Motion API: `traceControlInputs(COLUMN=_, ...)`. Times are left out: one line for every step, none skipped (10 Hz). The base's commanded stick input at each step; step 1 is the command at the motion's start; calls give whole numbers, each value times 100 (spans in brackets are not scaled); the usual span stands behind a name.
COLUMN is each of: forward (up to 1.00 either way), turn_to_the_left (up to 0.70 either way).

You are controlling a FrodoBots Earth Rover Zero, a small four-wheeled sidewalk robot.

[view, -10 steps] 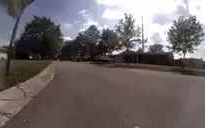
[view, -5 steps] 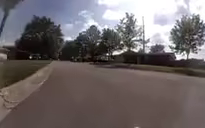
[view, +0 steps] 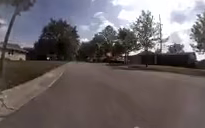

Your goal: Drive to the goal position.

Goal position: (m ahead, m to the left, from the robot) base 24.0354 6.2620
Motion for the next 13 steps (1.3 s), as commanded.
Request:
traceControlInputs(forward=100, turn_to_the_left=2)
traceControlInputs(forward=100, turn_to_the_left=1)
traceControlInputs(forward=100, turn_to_the_left=0)
traceControlInputs(forward=100, turn_to_the_left=0)
traceControlInputs(forward=100, turn_to_the_left=0)
traceControlInputs(forward=100, turn_to_the_left=0)
traceControlInputs(forward=100, turn_to_the_left=0)
traceControlInputs(forward=100, turn_to_the_left=0)
traceControlInputs(forward=100, turn_to_the_left=-4)
traceControlInputs(forward=100, turn_to_the_left=-14)
traceControlInputs(forward=100, turn_to_the_left=-24)
traceControlInputs(forward=100, turn_to_the_left=-3)
traceControlInputs(forward=100, turn_to_the_left=0)
